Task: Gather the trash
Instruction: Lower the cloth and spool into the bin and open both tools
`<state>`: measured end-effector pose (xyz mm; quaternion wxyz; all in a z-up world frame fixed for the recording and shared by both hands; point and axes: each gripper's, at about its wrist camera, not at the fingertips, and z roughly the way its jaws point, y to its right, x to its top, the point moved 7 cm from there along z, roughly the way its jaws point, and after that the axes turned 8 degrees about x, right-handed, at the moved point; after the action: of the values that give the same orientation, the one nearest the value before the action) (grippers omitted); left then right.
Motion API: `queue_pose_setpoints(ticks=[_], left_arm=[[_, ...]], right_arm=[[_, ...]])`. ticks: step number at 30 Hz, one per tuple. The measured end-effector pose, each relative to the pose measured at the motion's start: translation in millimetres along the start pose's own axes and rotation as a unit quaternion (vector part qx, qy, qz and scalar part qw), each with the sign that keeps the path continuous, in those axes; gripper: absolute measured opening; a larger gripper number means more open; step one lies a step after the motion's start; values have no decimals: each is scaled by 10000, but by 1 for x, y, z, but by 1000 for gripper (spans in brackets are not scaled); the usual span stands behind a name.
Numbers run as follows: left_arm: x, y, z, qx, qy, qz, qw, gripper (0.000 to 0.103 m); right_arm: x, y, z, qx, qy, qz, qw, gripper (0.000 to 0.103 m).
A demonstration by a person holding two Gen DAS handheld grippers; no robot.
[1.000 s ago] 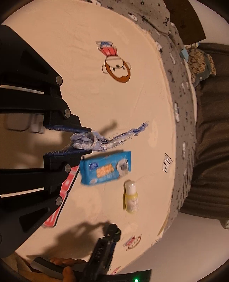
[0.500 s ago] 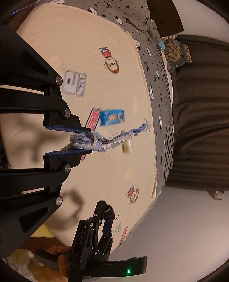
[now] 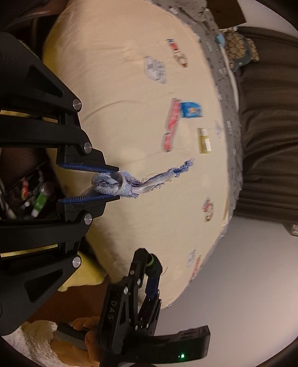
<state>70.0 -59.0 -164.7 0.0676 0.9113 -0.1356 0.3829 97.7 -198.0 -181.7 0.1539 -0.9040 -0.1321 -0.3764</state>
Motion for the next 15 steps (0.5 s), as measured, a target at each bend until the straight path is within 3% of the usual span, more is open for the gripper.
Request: queue_pose_setpoints(ticks=[7,15], left_arm=[[-65,12,29,-292,-712,-84,9970,16],[-123,30,68,-502,-1540,71,9868,16]], right_arm=[[-59,-1,10,-122,-389,258,9988,56],[-118,2,48,101,-1152,767,9903,56]])
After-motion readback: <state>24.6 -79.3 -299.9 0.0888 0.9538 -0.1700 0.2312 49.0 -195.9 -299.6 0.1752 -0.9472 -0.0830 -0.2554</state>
